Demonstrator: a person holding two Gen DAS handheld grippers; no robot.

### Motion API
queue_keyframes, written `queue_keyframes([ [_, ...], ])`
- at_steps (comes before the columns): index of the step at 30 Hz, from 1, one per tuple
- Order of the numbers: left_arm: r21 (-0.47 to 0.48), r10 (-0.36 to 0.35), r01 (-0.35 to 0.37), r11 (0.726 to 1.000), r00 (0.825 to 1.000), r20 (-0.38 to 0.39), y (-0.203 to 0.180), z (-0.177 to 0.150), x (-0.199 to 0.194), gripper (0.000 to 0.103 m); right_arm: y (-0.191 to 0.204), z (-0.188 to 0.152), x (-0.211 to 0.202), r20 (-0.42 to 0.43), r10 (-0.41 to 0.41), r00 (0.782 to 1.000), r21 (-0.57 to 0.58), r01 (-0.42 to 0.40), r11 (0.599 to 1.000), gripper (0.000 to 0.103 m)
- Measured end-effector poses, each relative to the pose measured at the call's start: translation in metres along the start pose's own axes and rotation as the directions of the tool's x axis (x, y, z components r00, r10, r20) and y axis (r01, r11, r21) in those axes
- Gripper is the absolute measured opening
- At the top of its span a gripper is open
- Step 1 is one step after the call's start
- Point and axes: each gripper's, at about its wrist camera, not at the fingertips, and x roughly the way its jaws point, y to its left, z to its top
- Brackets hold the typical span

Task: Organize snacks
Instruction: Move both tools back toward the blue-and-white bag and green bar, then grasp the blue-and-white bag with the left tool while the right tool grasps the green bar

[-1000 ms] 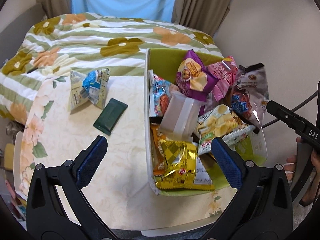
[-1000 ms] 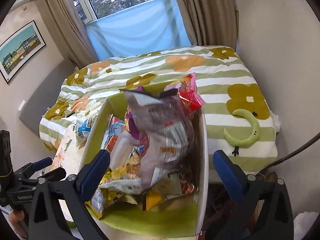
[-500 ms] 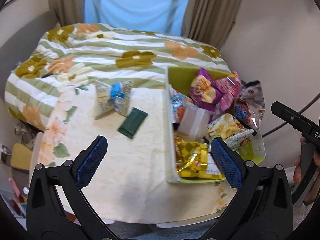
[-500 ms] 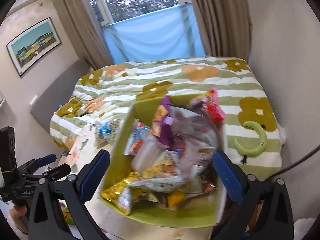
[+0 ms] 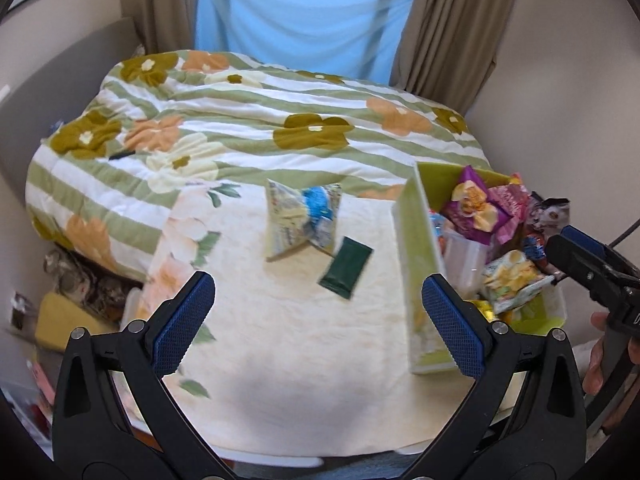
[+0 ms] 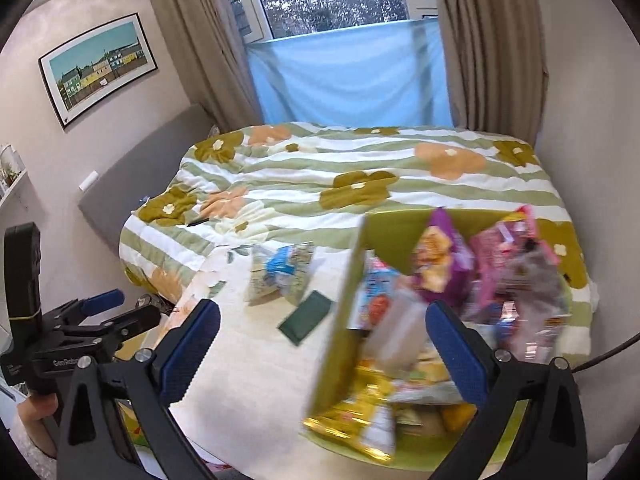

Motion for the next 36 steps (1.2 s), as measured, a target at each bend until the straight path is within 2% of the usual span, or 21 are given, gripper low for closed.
queue_keyframes([
  [7, 0.112, -0.035, 0.038, 0.993, 0.999, -0.031, 0.047, 0.030, 0.029, 0.102, 0.048, 0.006, 0.054, -0.055, -0.045, 0.997, 0.051, 0.048, 0.998, 0.102],
  [10, 0.153, -0.070, 0.078, 0.985, 0.996, -0.058, 0.064, 0.044, 0.049, 0.102, 0.063, 0.004, 0.076, -0.081, -0.075, 0.994, 0.072, 0.081, 0.994, 0.102],
  [13, 0.209, -0.100, 0.117, 0.971, 0.991, -0.086, 0.073, 0.057, 0.069, 0.102, 0.074, 0.000, 0.100, -0.110, -0.103, 0.989, 0.102, 0.114, 0.988, 0.102],
  [17, 0.308, -0.131, 0.168, 0.936, 0.982, -0.138, 0.071, 0.070, 0.098, 0.102, 0.083, -0.009, 0.124, -0.141, -0.136, 0.981, 0.137, 0.155, 0.978, 0.102],
  [20, 0.404, -0.161, 0.221, 0.888, 0.971, -0.178, 0.060, 0.080, 0.124, 0.102, 0.086, -0.016, 0.143, -0.169, -0.165, 0.972, 0.146, 0.190, 0.971, 0.102],
  [22, 0.486, -0.166, 0.250, 0.838, 0.964, -0.210, 0.047, 0.085, 0.143, 0.102, 0.086, -0.023, 0.154, -0.185, -0.183, 0.966, 0.154, 0.212, 0.965, 0.102],
  [24, 0.564, -0.161, 0.290, 0.773, 0.950, -0.267, 0.032, 0.089, 0.170, 0.102, 0.083, -0.030, 0.167, -0.201, -0.195, 0.960, 0.163, 0.229, 0.960, 0.102],
  [30, 0.713, -0.082, 0.344, 0.611, 0.923, -0.375, -0.005, 0.082, 0.244, 0.102, 0.075, -0.048, 0.202, -0.256, -0.213, 0.943, 0.189, 0.265, 0.946, 0.102],
  [32, 0.741, -0.049, 0.351, 0.572, 0.917, -0.397, -0.014, 0.077, 0.263, 0.102, 0.074, -0.053, 0.212, -0.267, -0.217, 0.939, 0.190, 0.272, 0.943, 0.102],
  [34, 0.755, -0.031, 0.367, 0.544, 0.908, -0.419, -0.021, 0.073, 0.277, 0.102, 0.070, -0.057, 0.220, -0.278, -0.220, 0.935, 0.190, 0.278, 0.942, 0.102],
  [36, 0.754, -0.018, 0.404, 0.518, 0.887, -0.462, -0.025, 0.069, 0.289, 0.102, 0.064, -0.059, 0.228, -0.288, -0.218, 0.932, 0.193, 0.279, 0.941, 0.102],
])
